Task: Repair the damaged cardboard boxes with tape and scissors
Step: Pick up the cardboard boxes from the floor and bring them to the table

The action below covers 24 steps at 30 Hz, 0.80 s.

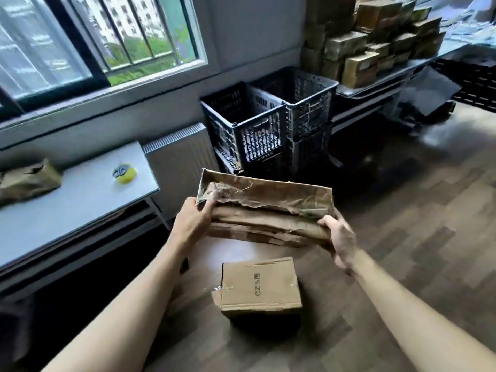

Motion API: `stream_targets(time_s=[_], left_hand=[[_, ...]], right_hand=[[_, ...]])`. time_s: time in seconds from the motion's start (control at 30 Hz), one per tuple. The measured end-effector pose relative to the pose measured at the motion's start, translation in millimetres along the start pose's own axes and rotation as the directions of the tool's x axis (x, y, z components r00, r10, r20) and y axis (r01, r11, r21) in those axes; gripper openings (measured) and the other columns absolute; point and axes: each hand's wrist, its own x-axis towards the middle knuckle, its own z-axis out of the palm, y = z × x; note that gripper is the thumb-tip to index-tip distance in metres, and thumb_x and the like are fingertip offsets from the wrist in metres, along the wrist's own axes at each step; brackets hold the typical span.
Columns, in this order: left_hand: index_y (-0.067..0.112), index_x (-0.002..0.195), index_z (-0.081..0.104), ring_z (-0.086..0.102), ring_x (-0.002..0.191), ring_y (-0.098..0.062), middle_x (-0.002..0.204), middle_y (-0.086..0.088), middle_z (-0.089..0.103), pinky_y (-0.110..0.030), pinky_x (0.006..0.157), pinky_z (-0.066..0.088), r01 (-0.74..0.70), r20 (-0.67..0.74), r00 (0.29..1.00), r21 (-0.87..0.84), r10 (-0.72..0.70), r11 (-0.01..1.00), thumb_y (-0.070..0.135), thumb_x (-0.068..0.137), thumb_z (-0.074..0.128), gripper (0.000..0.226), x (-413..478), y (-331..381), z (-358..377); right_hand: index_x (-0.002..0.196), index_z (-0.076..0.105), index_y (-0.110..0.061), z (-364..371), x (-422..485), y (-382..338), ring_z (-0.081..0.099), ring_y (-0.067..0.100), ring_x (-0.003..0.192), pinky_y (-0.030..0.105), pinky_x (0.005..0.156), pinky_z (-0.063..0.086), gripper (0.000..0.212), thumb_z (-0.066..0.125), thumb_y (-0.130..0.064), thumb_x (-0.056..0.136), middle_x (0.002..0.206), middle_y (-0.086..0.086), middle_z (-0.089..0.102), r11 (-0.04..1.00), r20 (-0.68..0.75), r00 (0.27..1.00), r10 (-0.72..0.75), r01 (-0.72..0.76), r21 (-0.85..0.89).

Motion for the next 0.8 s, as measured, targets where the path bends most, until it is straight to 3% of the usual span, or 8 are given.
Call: stream_targets(time_s=[0.07,0.13,0.3,0.43,0.57,0.63,0.7,0.8], left_hand=[[0.012,0.094,0.057,0.062,0.094,-0.033,0.1,-0.014,0.066,-0.036,0.072,0.042,0.055,0.019,0.998,0.12,-0.058,0.991,0.089,0.077,0.03,0.084,-1.1,-30.2,-30.8],[0.011,0.107,0.058,0.058,0.106,-0.032,0.115,-0.017,0.063,-0.036,0.081,0.04,0.123,-0.008,0.992,0.159,-0.123,0.98,0.082,0.082,0.028,0.081,-4.1,-60.7,-62.2],[0.007,0.111,0.062,0.06,0.099,-0.031,0.113,-0.014,0.066,-0.037,0.087,0.048,0.223,-0.005,0.974,0.16,-0.225,0.962,0.078,0.074,0.023,0.09,-18.1,-128.7,-148.6],[0.006,0.115,0.063,0.063,0.1,-0.03,0.113,-0.014,0.066,-0.042,0.088,0.056,0.303,0.011,0.952,0.121,-0.307,0.945,0.08,0.073,0.028,0.093,-24.0,-189.1,-220.8],[0.004,0.102,0.065,0.067,0.082,-0.026,0.096,-0.011,0.067,-0.047,0.074,0.062,0.35,-0.013,0.937,0.026,-0.35,0.936,0.052,0.091,0.046,0.052,-31.5,-228.4,-278.3],[0.007,0.096,0.066,0.067,0.083,-0.026,0.097,-0.01,0.067,-0.047,0.073,0.062,0.363,-0.014,0.932,0.01,-0.363,0.932,0.039,0.094,0.05,0.036,-34.5,-247.7,-302.8],[0.008,0.094,0.067,0.068,0.083,-0.025,0.095,-0.01,0.068,-0.045,0.071,0.062,0.378,-0.028,0.925,-0.01,-0.379,0.926,0.037,0.094,0.051,0.033,-38.0,-264.7,-325.4],[0.008,0.097,0.069,0.067,0.083,-0.023,0.096,-0.009,0.07,-0.039,0.068,0.062,0.401,-0.064,0.912,-0.072,-0.405,0.913,0.037,0.093,0.055,0.032,-42.1,-290.8,-355.1]], right_hand=[[0.113,0.069,-0.035,32.2,-3.5,8.4,0.065,0.013,0.086,0.031,0.078,0.049,0.038,0.057,-0.021,0.079,0.097,-0.001,0.072,0.997,0.05,0.999,-0.013,0.017,-0.076],[0.118,0.066,-0.03,69.4,-8.0,19.1,0.068,0.013,0.089,0.03,0.077,0.052,0.032,0.059,-0.015,0.09,0.101,-0.003,0.074,0.991,0.087,0.995,-0.041,0.052,-0.126],[0.124,0.062,-0.025,170.4,-33.6,51.7,0.066,0.011,0.106,0.03,0.099,0.05,0.029,0.065,-0.022,0.095,0.112,-0.008,0.071,0.95,0.126,0.989,-0.081,0.114,-0.29],[0.123,0.065,-0.021,252.1,-51.7,66.6,0.062,0.019,0.109,0.036,0.1,0.047,0.029,0.053,-0.036,0.1,0.113,-0.002,0.069,0.893,0.127,0.988,-0.092,0.138,-0.428],[0.119,0.065,-0.023,326.6,-63.4,77.7,0.061,0.02,0.108,0.04,0.1,0.047,0.041,0.043,-0.049,0.097,0.112,-0.002,0.068,0.856,0.169,0.985,-0.038,0.119,-0.502],[0.115,0.062,-0.02,360.3,-67.1,81.7,0.058,0.019,0.105,0.035,0.091,0.044,0.037,0.039,-0.046,0.101,0.11,-0.001,0.064,0.842,0.19,0.982,-0.022,0.121,-0.526],[0.112,0.06,-0.017,392.2,-70.8,83.4,0.058,0.019,0.098,0.033,0.081,0.042,0.035,0.037,-0.042,0.104,0.105,0.0,0.062,0.824,0.216,0.976,-0.008,0.129,-0.552],[0.102,0.061,-0.015,439.1,-75.5,88.4,0.06,0.017,0.087,0.033,0.078,0.051,0.033,0.039,-0.039,0.103,0.096,0.001,0.064,0.816,0.271,0.962,0.026,0.136,-0.562]])
